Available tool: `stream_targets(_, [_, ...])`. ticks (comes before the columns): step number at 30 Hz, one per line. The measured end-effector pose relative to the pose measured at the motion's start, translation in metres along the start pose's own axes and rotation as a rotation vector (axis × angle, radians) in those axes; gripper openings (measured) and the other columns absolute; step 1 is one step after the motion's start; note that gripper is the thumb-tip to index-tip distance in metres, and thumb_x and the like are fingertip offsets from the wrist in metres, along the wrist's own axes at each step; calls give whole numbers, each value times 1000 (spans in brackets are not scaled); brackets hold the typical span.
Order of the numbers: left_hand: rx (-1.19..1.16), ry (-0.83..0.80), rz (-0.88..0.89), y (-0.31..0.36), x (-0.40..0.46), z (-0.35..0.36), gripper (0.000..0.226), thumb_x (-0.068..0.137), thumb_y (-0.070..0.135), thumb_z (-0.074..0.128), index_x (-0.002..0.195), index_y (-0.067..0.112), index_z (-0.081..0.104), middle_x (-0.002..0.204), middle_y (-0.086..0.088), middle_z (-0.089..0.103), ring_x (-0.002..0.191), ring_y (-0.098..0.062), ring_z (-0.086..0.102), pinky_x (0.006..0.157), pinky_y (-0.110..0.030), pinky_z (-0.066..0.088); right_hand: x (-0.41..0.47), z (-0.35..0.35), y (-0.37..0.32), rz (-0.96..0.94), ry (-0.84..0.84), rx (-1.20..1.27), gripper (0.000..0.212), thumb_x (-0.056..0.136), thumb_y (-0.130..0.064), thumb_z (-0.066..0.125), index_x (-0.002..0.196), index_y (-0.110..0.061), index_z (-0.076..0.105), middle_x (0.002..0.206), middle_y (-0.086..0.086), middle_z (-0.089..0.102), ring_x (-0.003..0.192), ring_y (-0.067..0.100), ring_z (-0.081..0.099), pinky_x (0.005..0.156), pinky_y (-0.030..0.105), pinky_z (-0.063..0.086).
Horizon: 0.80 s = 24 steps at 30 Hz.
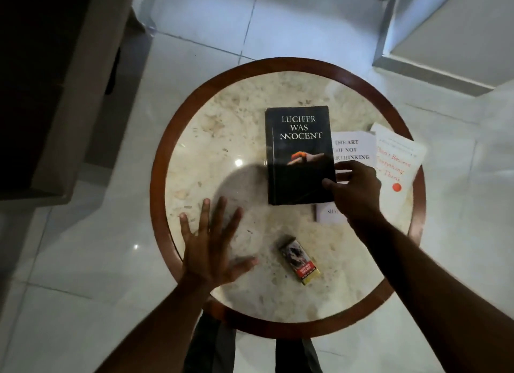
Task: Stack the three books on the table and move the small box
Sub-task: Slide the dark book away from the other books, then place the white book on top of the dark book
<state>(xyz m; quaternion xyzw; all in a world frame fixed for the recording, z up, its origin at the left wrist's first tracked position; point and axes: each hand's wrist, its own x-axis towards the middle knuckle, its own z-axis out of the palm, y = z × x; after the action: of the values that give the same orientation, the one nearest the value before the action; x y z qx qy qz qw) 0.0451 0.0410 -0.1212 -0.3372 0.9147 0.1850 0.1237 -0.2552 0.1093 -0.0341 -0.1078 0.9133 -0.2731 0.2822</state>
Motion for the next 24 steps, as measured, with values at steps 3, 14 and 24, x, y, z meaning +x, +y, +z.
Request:
stream_targets(3, [-35,40,18,1,0,2,115,72,97,43,165,34,16,177,-6,4,163,-36,0,122,-66,-18,-1,27,-30,-23,-10,65,36,77,-10,83,111,-8,71,100,11,76,85,19,73,71,29,61])
stream_targets(14, [-10,62,18,0,1,4,115,72,96,41,164,32,20,177,-8,6,163,-36,-1,121,-70,-11,-8,30,-17,-99,270,-128,23,83,-15,78,103,-19,66,99,1,71,95,24,63,77,16,40])
stream_targets(24, [9,58,-3,0,3,7,118,68,99,42,164,34,19,177,-6,9,163,-36,4,121,-73,-5,14,-23,39,217,214,-89,53,71,-8,84,118,-11,60,108,19,71,101,39,68,89,54,56])
